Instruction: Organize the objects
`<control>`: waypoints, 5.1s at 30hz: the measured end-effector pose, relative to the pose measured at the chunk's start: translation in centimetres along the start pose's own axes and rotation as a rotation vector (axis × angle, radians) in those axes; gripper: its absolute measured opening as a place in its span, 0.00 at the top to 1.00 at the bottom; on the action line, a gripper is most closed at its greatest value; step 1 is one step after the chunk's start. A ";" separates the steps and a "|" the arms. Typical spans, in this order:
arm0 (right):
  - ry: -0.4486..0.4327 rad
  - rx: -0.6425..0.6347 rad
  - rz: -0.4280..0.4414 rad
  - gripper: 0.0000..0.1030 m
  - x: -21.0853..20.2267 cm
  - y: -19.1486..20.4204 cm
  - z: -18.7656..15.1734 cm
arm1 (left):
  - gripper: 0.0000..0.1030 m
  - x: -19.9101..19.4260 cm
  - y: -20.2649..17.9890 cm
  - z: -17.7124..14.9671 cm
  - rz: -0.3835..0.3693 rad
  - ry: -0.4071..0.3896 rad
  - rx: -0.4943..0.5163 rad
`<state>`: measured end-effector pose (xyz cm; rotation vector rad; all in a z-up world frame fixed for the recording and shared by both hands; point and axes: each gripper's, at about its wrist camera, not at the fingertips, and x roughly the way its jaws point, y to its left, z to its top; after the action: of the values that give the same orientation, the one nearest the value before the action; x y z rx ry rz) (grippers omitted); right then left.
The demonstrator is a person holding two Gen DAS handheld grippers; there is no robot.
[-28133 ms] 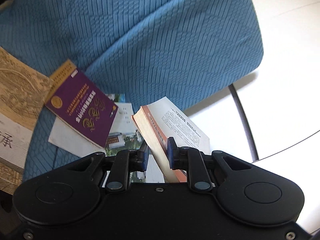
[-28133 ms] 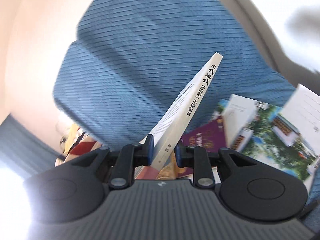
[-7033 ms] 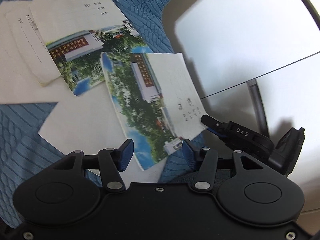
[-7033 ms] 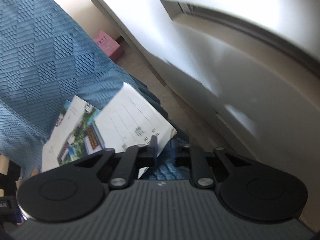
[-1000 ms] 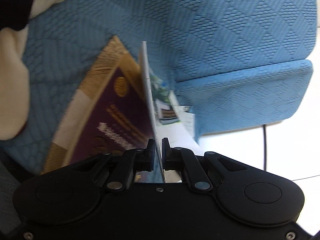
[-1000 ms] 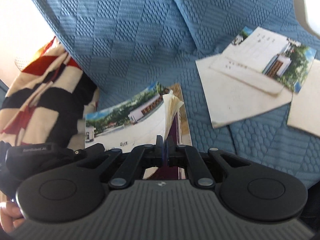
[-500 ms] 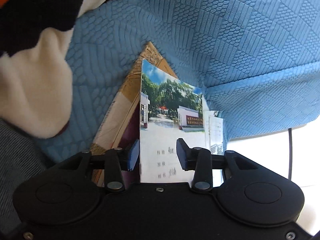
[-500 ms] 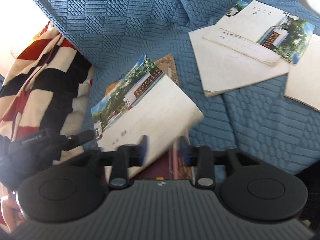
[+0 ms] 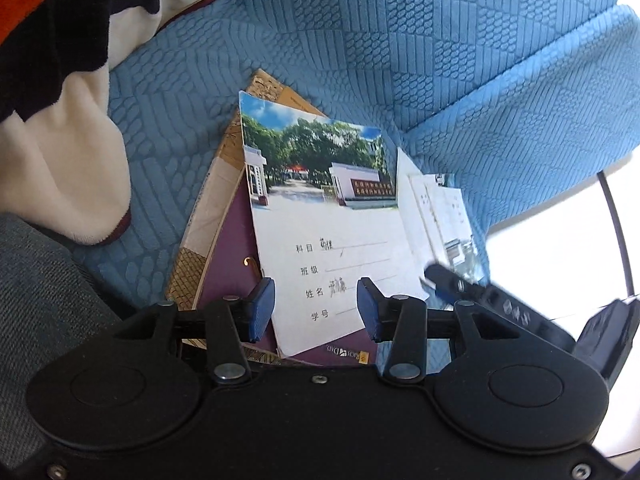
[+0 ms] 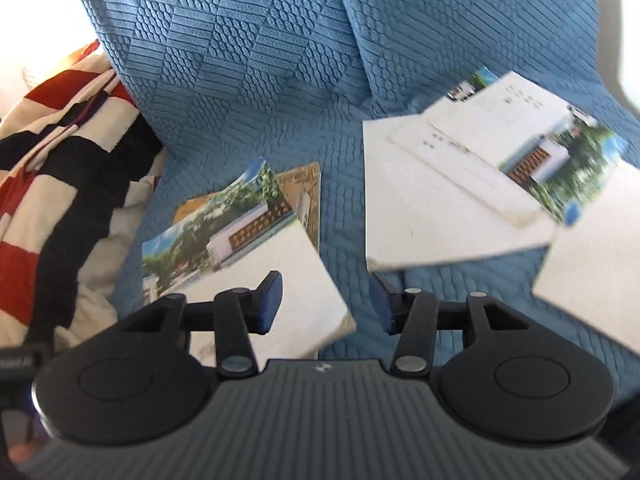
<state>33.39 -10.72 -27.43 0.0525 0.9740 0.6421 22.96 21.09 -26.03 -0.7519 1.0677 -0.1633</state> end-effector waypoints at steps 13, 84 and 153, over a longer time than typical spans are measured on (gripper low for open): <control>0.023 0.041 0.010 0.80 1.2 0.2 -0.7 | 0.59 1.2 0.5 -0.2 0.014 0.017 -0.015; -0.274 0.015 -0.019 0.80 -23.9 -2.8 -1.9 | 0.17 -9.3 -21.6 -6.6 -0.052 -0.146 0.503; -0.129 0.276 -0.184 0.19 -18.7 -20.5 -4.2 | 0.03 8.6 -30.2 -10.5 0.015 0.039 0.540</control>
<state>32.64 -38.30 -22.32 0.2429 0.9242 0.3288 25.27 -10.42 -16.17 -0.2541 1.0025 -0.4353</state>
